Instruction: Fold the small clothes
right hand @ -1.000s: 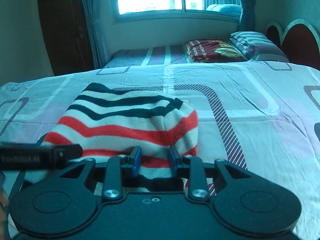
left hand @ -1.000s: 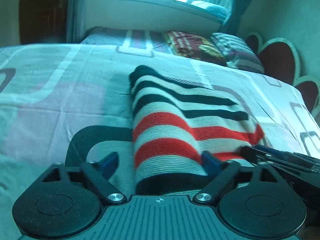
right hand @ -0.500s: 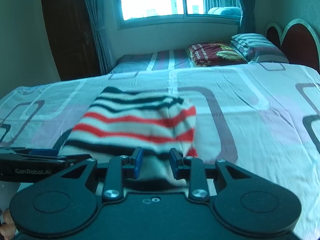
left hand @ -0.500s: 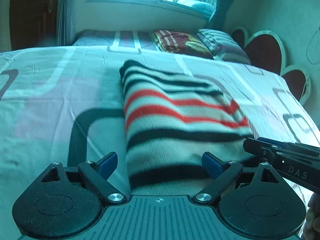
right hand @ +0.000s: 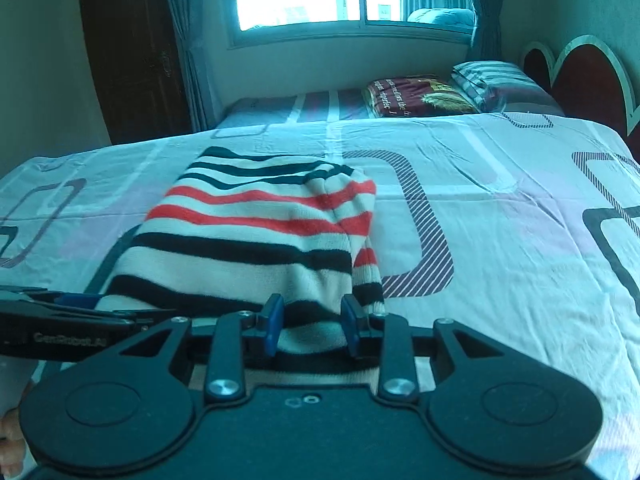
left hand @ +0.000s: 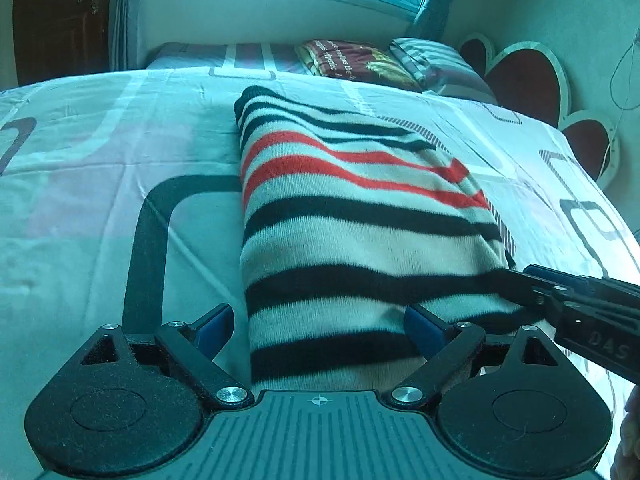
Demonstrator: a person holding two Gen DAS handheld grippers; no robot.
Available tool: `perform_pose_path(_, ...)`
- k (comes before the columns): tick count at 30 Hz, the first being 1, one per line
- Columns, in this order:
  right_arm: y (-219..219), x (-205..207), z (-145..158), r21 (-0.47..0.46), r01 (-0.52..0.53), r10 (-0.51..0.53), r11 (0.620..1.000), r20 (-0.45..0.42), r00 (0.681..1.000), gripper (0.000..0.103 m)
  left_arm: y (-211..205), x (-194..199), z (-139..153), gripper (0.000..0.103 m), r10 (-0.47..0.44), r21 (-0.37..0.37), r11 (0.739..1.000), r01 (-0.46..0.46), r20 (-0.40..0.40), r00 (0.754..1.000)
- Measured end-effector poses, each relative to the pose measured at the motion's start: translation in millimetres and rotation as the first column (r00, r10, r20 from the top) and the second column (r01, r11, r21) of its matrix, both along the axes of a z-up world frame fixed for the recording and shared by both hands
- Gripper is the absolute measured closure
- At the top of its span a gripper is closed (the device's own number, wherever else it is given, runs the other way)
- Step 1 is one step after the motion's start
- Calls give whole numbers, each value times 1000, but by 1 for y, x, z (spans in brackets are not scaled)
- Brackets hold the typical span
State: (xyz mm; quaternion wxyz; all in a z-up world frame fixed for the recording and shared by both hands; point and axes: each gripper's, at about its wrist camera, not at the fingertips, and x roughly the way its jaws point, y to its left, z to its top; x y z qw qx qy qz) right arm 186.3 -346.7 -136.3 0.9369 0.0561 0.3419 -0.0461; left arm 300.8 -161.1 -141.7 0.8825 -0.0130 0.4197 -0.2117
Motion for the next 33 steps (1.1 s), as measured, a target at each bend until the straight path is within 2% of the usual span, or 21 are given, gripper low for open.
perform_pose_path(6,-1,-2,-16,-17,-4,4,1000,-45,999,73,2,-2,-10,11,0,6,1000,0,-19,1000)
perform_pose_path(9,-4,-4,-28,-5,-1,1,1000,-28,1000,75,1,-2,-14,11,-9,15,1000,9,-17,1000)
perform_pose_path(18,-4,-3,-21,19,6,-5,1000,-51,999,73,3,4,-9,10,-2,5,1000,3,-65,998)
perform_pose_path(21,-6,-4,-13,49,13,-11,999,-46,999,69,4,5,-4,10,7,-4,1000,-7,-75,997)
perform_pose_path(24,-6,-3,-6,52,10,-9,999,-31,999,63,5,2,9,10,11,-6,1000,-11,-20,1000)
perform_pose_path(29,-17,3,2,79,37,-37,996,-10,999,44,7,17,19,10,19,-25,999,-20,-27,999)
perform_pose_path(33,-31,14,1,112,63,-61,992,-21,998,44,11,31,14,10,46,-53,997,-49,-54,998)
